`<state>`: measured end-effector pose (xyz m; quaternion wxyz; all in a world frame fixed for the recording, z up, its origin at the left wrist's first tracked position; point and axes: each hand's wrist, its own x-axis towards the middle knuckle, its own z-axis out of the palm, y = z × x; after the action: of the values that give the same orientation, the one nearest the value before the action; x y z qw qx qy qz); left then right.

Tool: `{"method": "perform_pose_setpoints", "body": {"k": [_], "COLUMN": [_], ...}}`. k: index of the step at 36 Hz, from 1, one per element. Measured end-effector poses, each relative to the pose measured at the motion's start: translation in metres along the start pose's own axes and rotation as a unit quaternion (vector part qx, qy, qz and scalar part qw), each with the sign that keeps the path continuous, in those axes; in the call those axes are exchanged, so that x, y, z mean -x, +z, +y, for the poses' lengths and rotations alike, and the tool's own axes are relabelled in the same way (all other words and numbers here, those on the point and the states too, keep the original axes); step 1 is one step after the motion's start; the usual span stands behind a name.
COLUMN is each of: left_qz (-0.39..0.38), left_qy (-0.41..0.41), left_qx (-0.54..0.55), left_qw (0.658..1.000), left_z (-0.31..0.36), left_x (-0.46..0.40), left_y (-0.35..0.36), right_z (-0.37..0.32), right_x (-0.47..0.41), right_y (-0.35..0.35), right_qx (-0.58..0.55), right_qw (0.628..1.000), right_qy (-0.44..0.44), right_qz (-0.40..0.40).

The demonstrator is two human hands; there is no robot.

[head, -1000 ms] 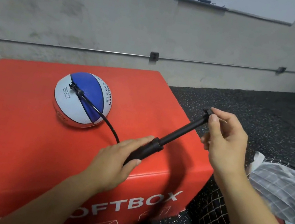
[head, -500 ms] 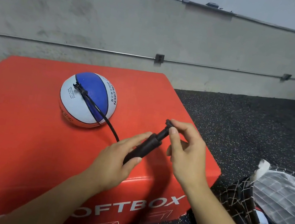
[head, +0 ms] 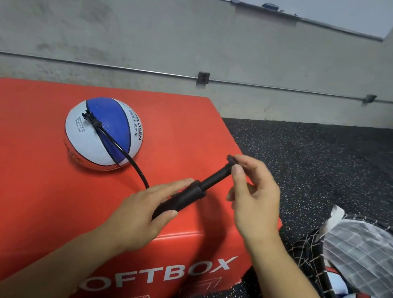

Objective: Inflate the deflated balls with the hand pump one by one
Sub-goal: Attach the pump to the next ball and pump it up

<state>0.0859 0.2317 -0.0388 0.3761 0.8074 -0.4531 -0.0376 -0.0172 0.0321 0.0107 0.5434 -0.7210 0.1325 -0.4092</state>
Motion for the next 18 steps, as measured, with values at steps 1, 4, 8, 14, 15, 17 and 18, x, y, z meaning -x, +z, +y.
{"method": "perform_pose_setpoints", "body": {"k": [1, 4, 8, 14, 15, 17, 18], "left_qz": [0.0, -0.004, -0.007, -0.002, 0.0, 0.005, 0.006], "left_qy": [0.001, 0.005, 0.013, 0.01, 0.01, 0.009, 0.008], "left_qx": [-0.005, -0.021, -0.036, -0.031, -0.031, -0.032, -0.03], "left_qw": [1.0, 1.0, 0.999, 0.999, 0.999, 0.999, 0.999], "left_z": [0.001, 0.004, 0.007, 0.006, 0.006, 0.006, 0.006], "left_x": [0.001, 0.002, 0.001, 0.001, 0.001, 0.002, 0.003], "left_y": [0.0, 0.0, 0.001, 0.0, 0.0, 0.0, 0.0], "right_z": [-0.002, -0.004, -0.007, -0.01, -0.01, -0.008, -0.007], "right_x": [-0.004, -0.016, -0.028, -0.031, -0.031, -0.03, -0.028], "right_y": [-0.005, -0.022, -0.041, -0.04, -0.038, -0.032, -0.029], "right_qx": [-0.007, -0.023, -0.046, -0.059, -0.056, -0.049, -0.047], "right_qw": [1.0, 0.999, 0.996, 0.993, 0.993, 0.993, 0.993], "right_qy": [0.001, 0.003, 0.016, 0.011, 0.006, -0.005, -0.01], "right_qz": [0.008, 0.03, 0.074, 0.102, 0.106, 0.109, 0.106]}}
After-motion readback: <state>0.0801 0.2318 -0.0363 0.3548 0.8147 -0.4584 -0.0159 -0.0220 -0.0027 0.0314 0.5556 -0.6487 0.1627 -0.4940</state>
